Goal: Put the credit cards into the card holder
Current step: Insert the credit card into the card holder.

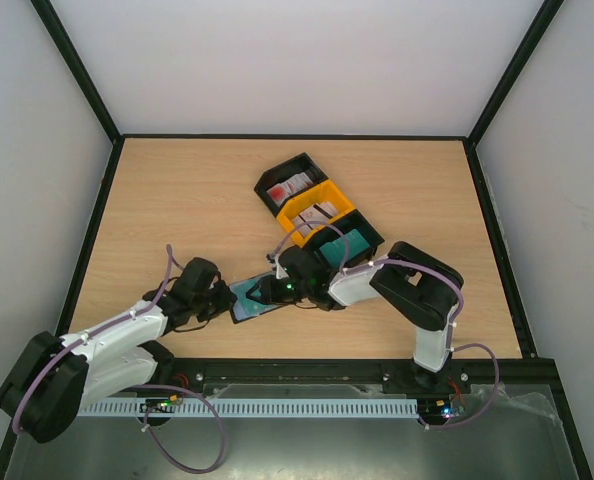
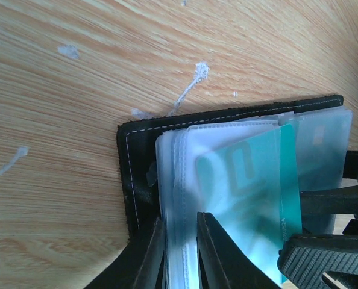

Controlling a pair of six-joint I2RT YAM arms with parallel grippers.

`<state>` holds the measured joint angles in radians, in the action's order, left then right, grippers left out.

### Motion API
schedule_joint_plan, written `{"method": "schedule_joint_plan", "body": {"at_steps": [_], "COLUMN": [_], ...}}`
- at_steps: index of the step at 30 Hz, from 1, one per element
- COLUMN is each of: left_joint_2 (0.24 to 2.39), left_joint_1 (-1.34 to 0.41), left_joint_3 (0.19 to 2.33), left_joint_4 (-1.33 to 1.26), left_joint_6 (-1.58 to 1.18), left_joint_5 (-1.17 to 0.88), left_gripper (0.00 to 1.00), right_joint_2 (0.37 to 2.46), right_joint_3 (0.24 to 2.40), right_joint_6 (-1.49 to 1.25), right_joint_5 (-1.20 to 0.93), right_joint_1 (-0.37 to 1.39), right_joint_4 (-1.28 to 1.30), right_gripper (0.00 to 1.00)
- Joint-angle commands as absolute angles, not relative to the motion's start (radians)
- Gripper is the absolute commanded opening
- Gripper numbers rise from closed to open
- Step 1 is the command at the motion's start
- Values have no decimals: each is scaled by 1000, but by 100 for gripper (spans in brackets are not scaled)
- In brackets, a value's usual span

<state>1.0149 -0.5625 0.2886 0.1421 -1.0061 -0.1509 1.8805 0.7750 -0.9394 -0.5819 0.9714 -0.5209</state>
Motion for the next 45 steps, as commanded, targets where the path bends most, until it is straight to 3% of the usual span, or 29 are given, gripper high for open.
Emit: {"method": "schedule_joint_plan", "body": {"at_steps": [1,20,25,35,45], "left_joint_2": [1017,1039,996,957,963], "left_joint_1": [-567,-566,-565,-560,-549], "left_joint_3": [268,284,313,280,277], "left_joint_4": [123,64,157,172,155], "left_joint_6": [-1006,-988,-975,-974,-963], "left_joint_5": [-206,-307,-237,-349,-380], "left_gripper": [18,20,26,34,22], "right_joint_2": [1853,1893,1852,1830,1815], "right_joint_3": [797,964,966,992,988], "right_joint_6": [-892,-778,-772,-749,-775], "right_joint_5": [-512,-291,-222,-311,-253], "right_joint_1": [987,1075,1076,1076,1076], "right_joint_4": [-384,-93,-42,13,50], "right_gripper": [37,42,49,62,63]}}
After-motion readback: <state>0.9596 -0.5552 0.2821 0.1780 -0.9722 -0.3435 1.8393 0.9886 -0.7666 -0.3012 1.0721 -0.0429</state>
